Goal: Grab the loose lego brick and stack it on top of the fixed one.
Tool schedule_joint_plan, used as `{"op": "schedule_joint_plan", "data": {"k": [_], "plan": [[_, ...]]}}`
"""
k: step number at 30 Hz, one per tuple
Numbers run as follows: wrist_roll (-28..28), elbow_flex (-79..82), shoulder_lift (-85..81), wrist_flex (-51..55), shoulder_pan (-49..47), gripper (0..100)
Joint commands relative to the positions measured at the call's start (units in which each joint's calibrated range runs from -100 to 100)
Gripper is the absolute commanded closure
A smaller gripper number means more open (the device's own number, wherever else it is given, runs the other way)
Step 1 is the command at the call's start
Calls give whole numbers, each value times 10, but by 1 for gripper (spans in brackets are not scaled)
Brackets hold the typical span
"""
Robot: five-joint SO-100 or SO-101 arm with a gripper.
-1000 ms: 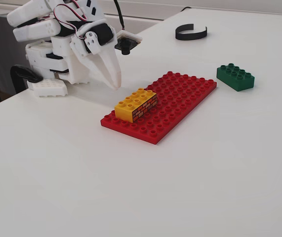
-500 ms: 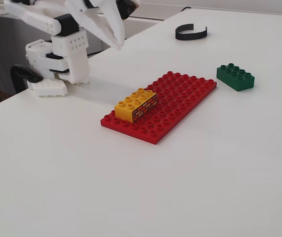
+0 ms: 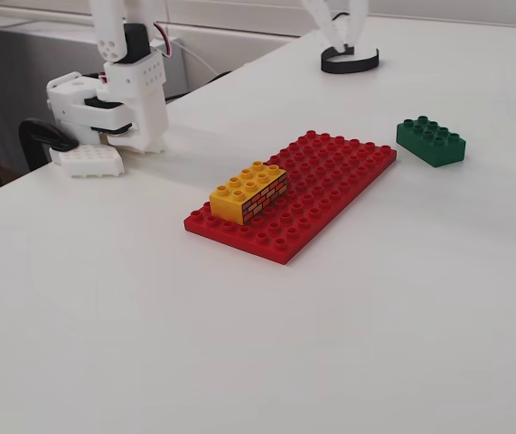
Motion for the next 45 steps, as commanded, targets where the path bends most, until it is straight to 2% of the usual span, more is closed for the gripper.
{"op": "schedule_joint_plan", "data": {"k": [1,9,13,20,28,35,45], "plan": [[3,-193,114,41,-34,98],[4,-368,339,52,-62,98],[4,-401,395,52,-80,91],[3,-433,409,51,-134,89],[3,-425,411,50,-133,73],[0,-425,456,54,-102,73],[-2,-424,484,52,-108,73]]}}
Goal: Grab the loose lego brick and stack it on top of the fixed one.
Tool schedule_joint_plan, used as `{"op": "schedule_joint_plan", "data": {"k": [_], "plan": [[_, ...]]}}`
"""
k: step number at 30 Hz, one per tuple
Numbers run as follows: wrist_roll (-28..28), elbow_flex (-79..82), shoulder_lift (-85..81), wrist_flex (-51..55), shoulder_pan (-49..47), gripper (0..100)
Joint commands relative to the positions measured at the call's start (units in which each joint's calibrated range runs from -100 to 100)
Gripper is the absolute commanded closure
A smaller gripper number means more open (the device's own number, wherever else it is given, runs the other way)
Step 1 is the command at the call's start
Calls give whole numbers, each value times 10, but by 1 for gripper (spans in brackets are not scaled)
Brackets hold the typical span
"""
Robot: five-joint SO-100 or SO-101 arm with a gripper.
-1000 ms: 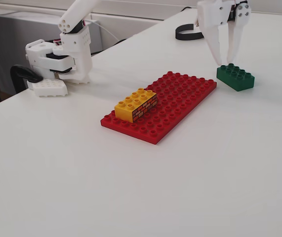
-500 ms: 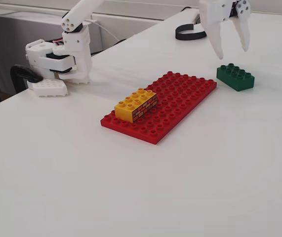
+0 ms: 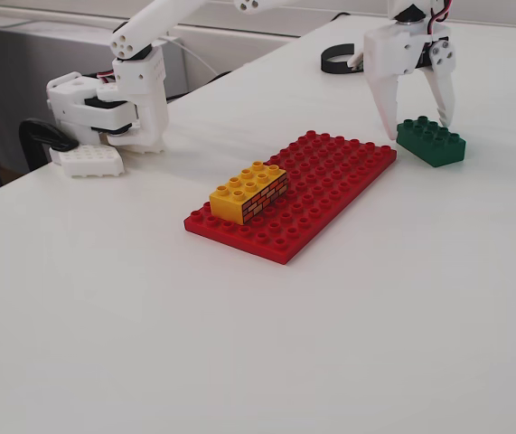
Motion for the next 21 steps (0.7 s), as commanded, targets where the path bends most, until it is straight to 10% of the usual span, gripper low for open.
{"op": "schedule_joint_plan", "data": {"k": [1,12,18,21], "plan": [[-1,-12,13,6,-1,73],[-1,-17,42,9,-1,73],[-2,-18,42,9,3,100],[-13,-20,42,8,4,94]]}}
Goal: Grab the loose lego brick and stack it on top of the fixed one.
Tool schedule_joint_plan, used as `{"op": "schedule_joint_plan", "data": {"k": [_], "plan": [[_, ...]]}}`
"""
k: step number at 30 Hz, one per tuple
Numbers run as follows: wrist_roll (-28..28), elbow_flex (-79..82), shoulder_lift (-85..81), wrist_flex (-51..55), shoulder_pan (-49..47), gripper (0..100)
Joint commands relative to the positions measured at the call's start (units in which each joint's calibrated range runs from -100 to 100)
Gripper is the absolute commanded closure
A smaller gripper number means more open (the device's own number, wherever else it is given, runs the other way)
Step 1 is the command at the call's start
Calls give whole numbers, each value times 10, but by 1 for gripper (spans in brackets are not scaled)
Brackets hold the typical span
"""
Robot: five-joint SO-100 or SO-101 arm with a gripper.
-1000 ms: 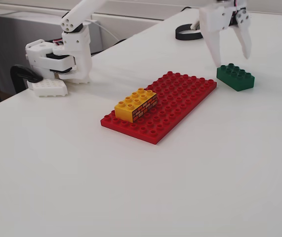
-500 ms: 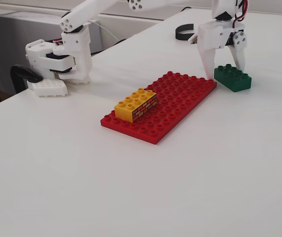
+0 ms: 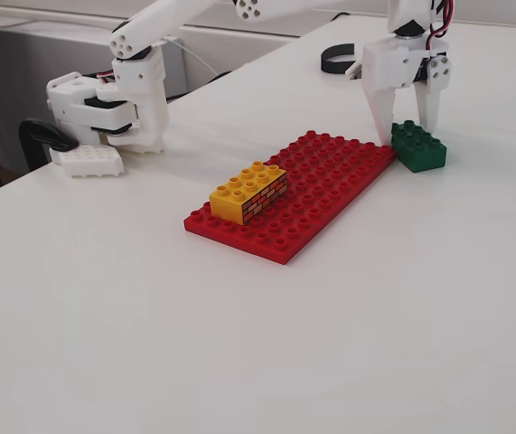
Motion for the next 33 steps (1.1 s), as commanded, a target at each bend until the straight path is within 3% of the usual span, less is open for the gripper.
{"op": "schedule_joint_plan", "data": {"k": [1,10,15,24,33], "plan": [[-7,-10,-1,8,5,93],[-11,-51,-85,9,-1,91],[-58,-35,-217,11,4,91],[-68,250,-420,11,42,92],[-106,467,-554,10,226,92]]}}
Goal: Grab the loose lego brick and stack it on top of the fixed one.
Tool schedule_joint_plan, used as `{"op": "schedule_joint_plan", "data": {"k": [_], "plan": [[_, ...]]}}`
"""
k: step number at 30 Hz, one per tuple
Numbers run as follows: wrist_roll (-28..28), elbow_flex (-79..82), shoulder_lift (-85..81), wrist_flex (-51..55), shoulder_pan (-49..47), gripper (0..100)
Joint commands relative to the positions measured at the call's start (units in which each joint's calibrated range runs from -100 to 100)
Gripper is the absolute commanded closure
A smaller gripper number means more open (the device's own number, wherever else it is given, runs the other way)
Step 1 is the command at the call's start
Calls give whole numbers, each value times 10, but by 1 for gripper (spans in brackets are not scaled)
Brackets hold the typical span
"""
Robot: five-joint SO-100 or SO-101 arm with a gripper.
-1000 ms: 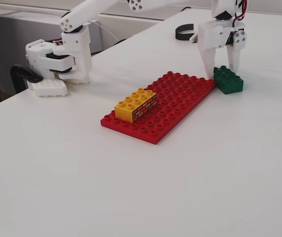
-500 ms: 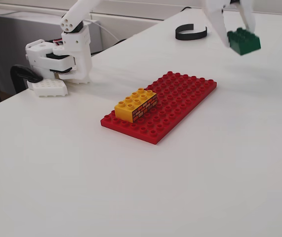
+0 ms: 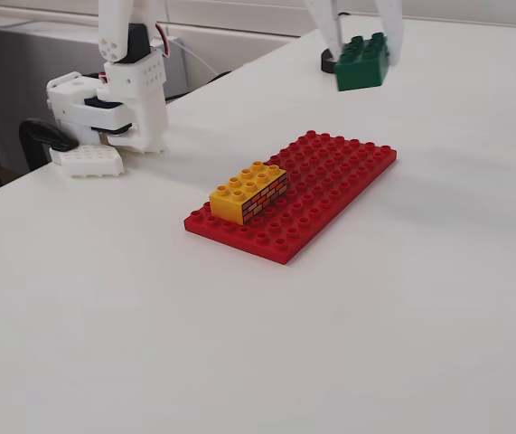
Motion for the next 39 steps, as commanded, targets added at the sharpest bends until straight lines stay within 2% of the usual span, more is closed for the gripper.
{"op": "schedule_joint_plan", "data": {"k": [1,8,23,29,39], "plan": [[-4,68,-80,9,88,92],[10,207,-147,2,119,91],[13,524,-280,-170,111,92],[13,575,-274,-214,112,92],[27,575,-273,-217,162,92]]}}
